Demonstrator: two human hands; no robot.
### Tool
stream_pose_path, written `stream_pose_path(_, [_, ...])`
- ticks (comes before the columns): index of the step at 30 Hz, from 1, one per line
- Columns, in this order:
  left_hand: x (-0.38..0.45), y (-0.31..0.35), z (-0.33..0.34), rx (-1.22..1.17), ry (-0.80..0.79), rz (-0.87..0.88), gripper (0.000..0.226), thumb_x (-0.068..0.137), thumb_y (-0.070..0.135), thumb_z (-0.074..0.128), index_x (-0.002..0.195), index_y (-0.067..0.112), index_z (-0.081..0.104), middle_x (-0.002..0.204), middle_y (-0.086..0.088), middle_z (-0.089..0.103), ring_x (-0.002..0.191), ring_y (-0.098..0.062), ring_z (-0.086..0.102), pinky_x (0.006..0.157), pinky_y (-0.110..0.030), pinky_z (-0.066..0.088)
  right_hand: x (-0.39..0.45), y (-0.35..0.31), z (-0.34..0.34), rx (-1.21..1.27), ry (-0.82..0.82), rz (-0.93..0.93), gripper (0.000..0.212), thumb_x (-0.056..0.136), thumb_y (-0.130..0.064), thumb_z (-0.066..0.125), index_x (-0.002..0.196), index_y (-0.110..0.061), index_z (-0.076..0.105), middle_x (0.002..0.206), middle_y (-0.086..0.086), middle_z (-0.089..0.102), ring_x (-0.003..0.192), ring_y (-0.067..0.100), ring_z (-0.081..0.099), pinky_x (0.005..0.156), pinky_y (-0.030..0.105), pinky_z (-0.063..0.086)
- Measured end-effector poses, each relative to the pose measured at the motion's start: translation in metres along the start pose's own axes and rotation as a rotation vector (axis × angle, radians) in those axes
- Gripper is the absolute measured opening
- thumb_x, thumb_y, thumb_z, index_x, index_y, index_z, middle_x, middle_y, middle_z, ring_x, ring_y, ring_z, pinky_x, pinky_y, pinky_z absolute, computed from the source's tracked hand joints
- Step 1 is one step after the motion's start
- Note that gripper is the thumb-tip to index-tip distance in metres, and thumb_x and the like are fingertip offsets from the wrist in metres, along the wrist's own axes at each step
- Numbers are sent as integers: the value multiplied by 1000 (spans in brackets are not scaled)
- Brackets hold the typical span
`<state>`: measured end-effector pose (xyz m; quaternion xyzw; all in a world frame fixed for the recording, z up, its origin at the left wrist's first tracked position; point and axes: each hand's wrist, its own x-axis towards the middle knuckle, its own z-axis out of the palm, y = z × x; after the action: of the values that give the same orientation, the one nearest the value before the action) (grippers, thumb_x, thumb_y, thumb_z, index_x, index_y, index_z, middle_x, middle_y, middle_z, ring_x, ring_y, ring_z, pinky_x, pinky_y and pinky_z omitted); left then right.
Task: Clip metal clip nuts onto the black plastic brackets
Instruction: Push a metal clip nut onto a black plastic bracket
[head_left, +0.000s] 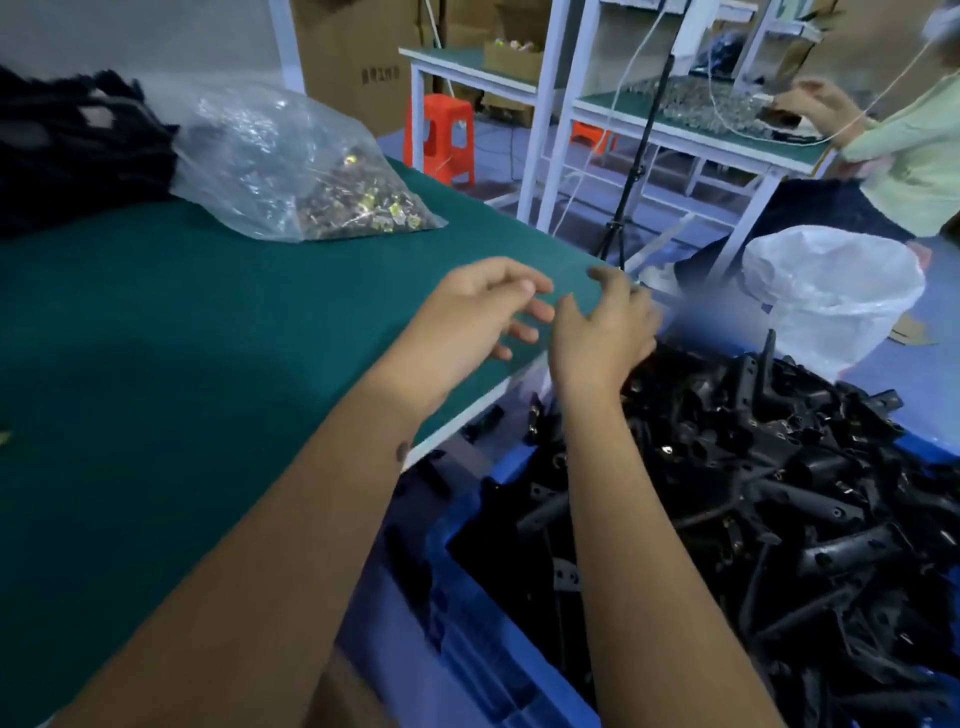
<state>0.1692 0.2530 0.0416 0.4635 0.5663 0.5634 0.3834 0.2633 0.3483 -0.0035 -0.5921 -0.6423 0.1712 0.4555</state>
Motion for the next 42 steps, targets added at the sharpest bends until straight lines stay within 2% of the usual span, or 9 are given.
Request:
stream_pose_path(9, [-50, -16, -151, -10, 660, 77, 34, 95, -6, 40, 78, 15, 61, 66, 2, 55, 47, 5, 50, 46, -8, 38, -95, -158, 111, 114, -477, -521, 37, 89, -22, 56, 125, -20, 59, 131, 6, 51, 124, 29, 38, 97, 37, 26])
stream_pose_path(14, [-100, -28, -229, 54, 925, 74, 32, 95, -4, 42, 79, 16, 62, 71, -1, 58, 57, -3, 55, 50, -12, 42, -155, -212, 157, 137, -683, -720, 35, 91, -25, 54, 126, -20, 59, 126, 7, 56, 119, 28, 45, 97, 39, 31])
stream_pose_path(21, [-162, -53, -312, -36, 1482, 77, 29, 97, 2, 42, 80, 20, 58, 70, 4, 55, 57, -5, 48, 54, -19, 40, -217, -240, 203, 233, -1005, -675, 34, 93, -26, 50, 126, -28, 55, 125, -3, 53, 119, 20, 45, 104, 42, 37])
stream_pose_path(24, [-163, -64, -326, 72, 1505, -1, 28, 97, 9, 46, 81, 29, 57, 77, 7, 57, 63, -6, 49, 62, -26, 40, -224, -246, 219, 177, -998, -729, 34, 94, -29, 51, 127, -31, 56, 122, -4, 55, 117, 21, 47, 100, 39, 32])
stream_pose_path(27, [-150, -69, -336, 412, 1327, -129, 24, 95, 17, 49, 94, 34, 67, 101, 6, 65, 100, -21, 59, 84, -39, 50, -222, -252, 231, 116, -996, -728, 35, 93, -35, 51, 127, -36, 57, 126, -4, 55, 121, 22, 43, 96, 39, 28])
stream_pose_path(31, [-137, -70, -342, 764, 1069, -417, 33, 95, 34, 48, 120, 45, 66, 139, 10, 56, 136, -23, 41, 112, -46, 31, -220, -254, 240, 33, -997, -742, 37, 92, -39, 48, 128, -36, 58, 132, -1, 50, 123, 23, 40, 96, 39, 28])
stream_pose_path(34, [-138, -73, -343, 742, 1107, -322, 30, 94, 26, 54, 115, 39, 72, 132, 8, 61, 126, -20, 49, 108, -38, 35, -220, -257, 242, 40, -992, -715, 34, 92, -43, 45, 122, -40, 61, 128, -2, 51, 119, 23, 42, 89, 36, 26])
stream_pose_path(39, [-143, -71, -343, 534, 1143, -85, 31, 86, 0, 68, 100, 26, 76, 111, 12, 57, 96, 5, 52, 80, 5, 33, -219, -255, 235, 267, -1057, -566, 27, 96, -49, 43, 100, -37, 66, 105, -10, 64, 109, 17, 50, 89, 37, 30])
stream_pose_path(42, [-142, -67, -339, 490, 1143, 4, 40, 84, -6, 68, 84, 34, 73, 108, 14, 58, 101, 6, 54, 86, 1, 38, -216, -253, 228, 582, -1110, -331, 39, 94, -45, 55, 79, -8, 58, 61, -11, 51, 63, 2, 49, 71, 32, 40])
